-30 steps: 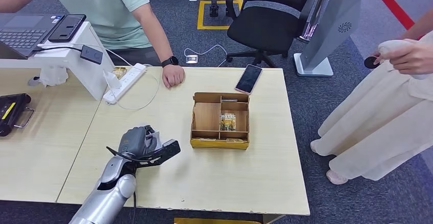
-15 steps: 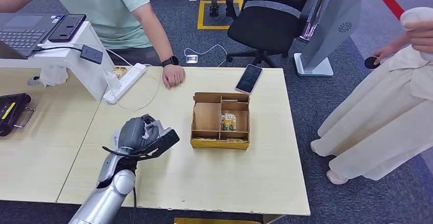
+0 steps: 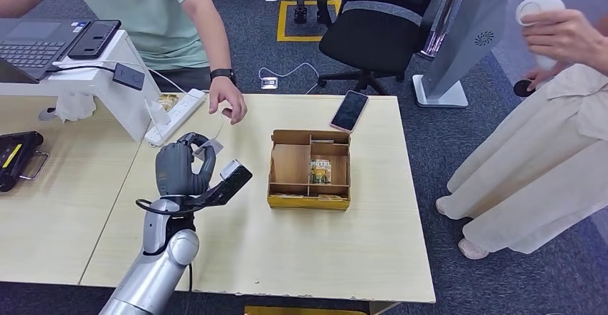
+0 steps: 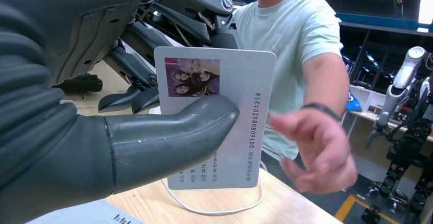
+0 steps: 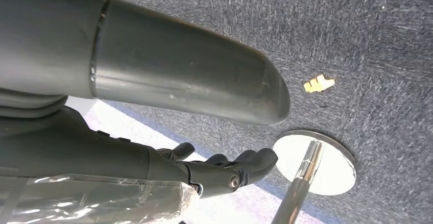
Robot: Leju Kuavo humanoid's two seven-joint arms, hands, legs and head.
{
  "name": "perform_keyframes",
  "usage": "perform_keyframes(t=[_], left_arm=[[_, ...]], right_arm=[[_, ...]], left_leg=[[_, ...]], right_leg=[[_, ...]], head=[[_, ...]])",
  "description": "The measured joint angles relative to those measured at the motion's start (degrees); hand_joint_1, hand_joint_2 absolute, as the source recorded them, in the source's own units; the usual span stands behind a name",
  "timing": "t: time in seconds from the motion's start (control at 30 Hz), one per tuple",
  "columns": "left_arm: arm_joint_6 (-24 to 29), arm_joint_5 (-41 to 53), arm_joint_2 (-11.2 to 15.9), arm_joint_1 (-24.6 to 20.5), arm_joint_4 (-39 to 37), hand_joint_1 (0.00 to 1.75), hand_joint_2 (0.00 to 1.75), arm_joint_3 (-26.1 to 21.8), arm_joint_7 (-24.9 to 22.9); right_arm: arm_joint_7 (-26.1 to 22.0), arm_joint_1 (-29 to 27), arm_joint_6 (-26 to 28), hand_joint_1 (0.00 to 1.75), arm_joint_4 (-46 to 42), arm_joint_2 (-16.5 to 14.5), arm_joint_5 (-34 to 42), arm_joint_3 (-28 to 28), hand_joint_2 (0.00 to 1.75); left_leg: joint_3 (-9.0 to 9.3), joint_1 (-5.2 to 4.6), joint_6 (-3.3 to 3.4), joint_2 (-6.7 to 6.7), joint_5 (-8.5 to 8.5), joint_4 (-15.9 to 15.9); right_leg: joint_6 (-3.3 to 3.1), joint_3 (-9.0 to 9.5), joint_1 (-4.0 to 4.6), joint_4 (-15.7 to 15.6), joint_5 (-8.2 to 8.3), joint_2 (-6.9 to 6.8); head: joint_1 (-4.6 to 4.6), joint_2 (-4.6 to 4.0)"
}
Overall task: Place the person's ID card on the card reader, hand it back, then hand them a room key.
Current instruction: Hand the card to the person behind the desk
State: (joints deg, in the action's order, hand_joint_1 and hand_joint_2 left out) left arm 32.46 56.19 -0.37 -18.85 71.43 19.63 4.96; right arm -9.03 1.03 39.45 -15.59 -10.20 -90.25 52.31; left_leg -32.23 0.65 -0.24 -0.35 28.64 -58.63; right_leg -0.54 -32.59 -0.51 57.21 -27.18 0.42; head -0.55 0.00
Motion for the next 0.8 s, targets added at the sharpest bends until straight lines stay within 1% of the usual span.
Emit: perform_keyframes(t=[0.1,0.23,0.3,0.4,0.6,0.7,0.8], left_arm=[[0.8,0.7,-0.4,-0.5,-0.8,1.75,1.75,0.0,0.0],[5.0,3.4,-1.4,-2.4,-3.7,1.75,1.75,-0.2,0.3],[6.4,5.1,-2.4,-4.0,-5.7,1.75,1.75,-1.0,1.4],[6.8,6.3,-4.6,-5.9,-8.0,1.75,1.75,-3.2,3.4],[7.0,8.1,-8.4,-8.1,-10.4,1.75,1.75,-6.7,5.2],[7.0,8.1,-9.9,-8.8,-11.2,1.75,1.75,-8.3,6.6],[7.0,7.5,-10.9,-9.4,-12.2,1.75,1.75,-8.9,7.2]], right_arm=[[0.1,0.0,0.0,0.0,0.0,0.0,0.0,-0.2,0.0],[0.5,0.1,0.0,0.0,0.0,0.0,0.0,-1.0,0.0],[0.9,0.2,0.0,0.0,0.1,0.0,0.0,-1.6,0.0],[1.4,0.3,0.0,0.0,0.1,0.0,0.0,-2.4,0.0],[1.9,0.4,0.0,0.0,0.3,0.0,0.0,-3.4,0.0],[2.0,0.4,0.0,0.0,0.4,0.0,0.0,-3.8,0.0],[2.0,0.4,0.0,0.0,0.5,0.0,0.0,-4.1,0.0]], left_leg=[[0.0,0.0,0.0,0.0,0.0,0.0],[-0.01,0.0,0.0,0.0,0.0,0.0],[-0.01,0.0,0.0,-0.01,0.0,0.0],[-0.01,-0.01,0.0,-0.01,0.0,0.0],[-0.02,-0.02,0.0,-0.01,0.0,0.0],[-0.02,-0.01,0.0,-0.01,0.0,0.0],[-0.03,-0.01,0.01,-0.01,0.01,0.0]], right_leg=[[0.0,-0.01,0.0,0.0,0.0,0.0],[0.0,-0.02,0.0,0.0,0.0,-0.02],[0.0,-0.01,0.0,0.0,0.0,-0.03],[0.0,-0.01,0.0,0.0,0.01,-0.02],[0.0,-0.01,0.0,0.0,0.0,-0.02],[0.0,-0.02,0.0,0.0,0.0,-0.02],[0.0,-0.02,0.0,0.0,0.0,-0.02]], head=[[-0.01,0.0],[0.0,0.0],[0.0,0.0],[0.0,0.0],[0.0,0.0],[0.0,0.0],[0.0,0.0]])
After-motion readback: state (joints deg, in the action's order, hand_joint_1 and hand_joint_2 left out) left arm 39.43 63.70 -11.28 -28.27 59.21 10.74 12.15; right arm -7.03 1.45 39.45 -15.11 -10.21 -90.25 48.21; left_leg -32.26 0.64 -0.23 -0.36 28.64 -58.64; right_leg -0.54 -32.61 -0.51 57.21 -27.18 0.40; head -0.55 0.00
